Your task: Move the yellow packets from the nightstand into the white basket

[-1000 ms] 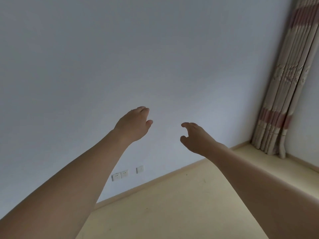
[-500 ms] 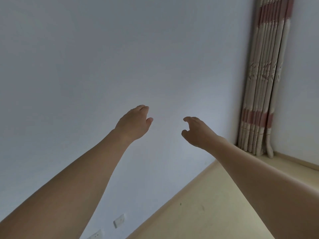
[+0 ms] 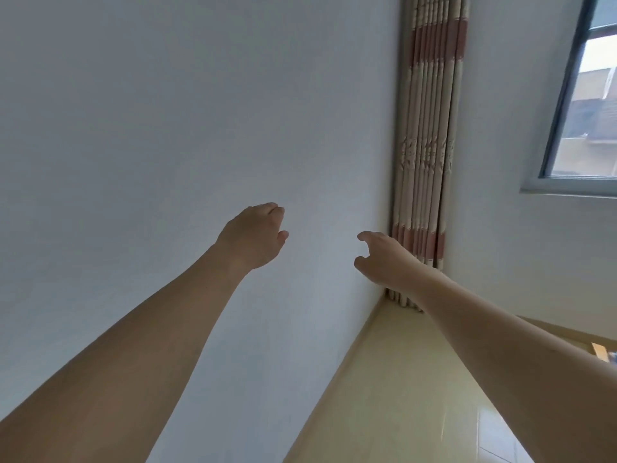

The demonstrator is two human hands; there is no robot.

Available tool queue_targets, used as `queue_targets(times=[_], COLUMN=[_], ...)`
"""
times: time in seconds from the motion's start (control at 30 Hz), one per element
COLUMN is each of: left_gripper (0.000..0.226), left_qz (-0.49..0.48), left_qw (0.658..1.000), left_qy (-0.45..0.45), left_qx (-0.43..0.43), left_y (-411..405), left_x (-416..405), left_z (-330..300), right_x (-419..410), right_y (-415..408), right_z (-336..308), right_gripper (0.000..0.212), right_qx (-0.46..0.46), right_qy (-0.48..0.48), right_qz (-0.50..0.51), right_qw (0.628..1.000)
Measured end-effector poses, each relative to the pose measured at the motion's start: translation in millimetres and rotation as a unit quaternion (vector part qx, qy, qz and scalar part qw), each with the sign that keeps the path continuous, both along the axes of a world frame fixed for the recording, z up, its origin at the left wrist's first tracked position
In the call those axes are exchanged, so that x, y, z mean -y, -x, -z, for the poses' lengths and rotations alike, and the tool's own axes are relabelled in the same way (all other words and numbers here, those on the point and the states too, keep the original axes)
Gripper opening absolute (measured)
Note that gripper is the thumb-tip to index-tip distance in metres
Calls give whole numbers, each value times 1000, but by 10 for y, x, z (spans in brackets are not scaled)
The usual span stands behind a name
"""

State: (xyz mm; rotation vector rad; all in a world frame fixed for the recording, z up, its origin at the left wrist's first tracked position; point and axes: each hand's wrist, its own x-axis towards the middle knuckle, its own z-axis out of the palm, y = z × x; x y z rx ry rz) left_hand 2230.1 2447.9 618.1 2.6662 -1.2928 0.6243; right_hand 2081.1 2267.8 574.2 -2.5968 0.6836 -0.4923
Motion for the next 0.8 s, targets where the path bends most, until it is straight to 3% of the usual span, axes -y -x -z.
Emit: queue_targets(times=[0.17, 0.33, 0.8], left_gripper=[50, 47, 51], left_qz=[78, 152, 306], left_qw=[996, 986, 949], left_qy=[14, 14, 30], left_qx=[-32, -60, -72], left_y=[-570, -814, -941], left_x=[1381, 2858, 6791], left_z=[21, 260, -37], right_x=[1015, 2222, 5617], right_y=[-364, -503, -227], right_z=[-52, 169, -144], right_gripper=[56, 41, 59], right_qx=[1, -17, 7], right_qy=[-9, -27, -4], right_qz=[58, 115, 265], right_qw=[998, 993, 964])
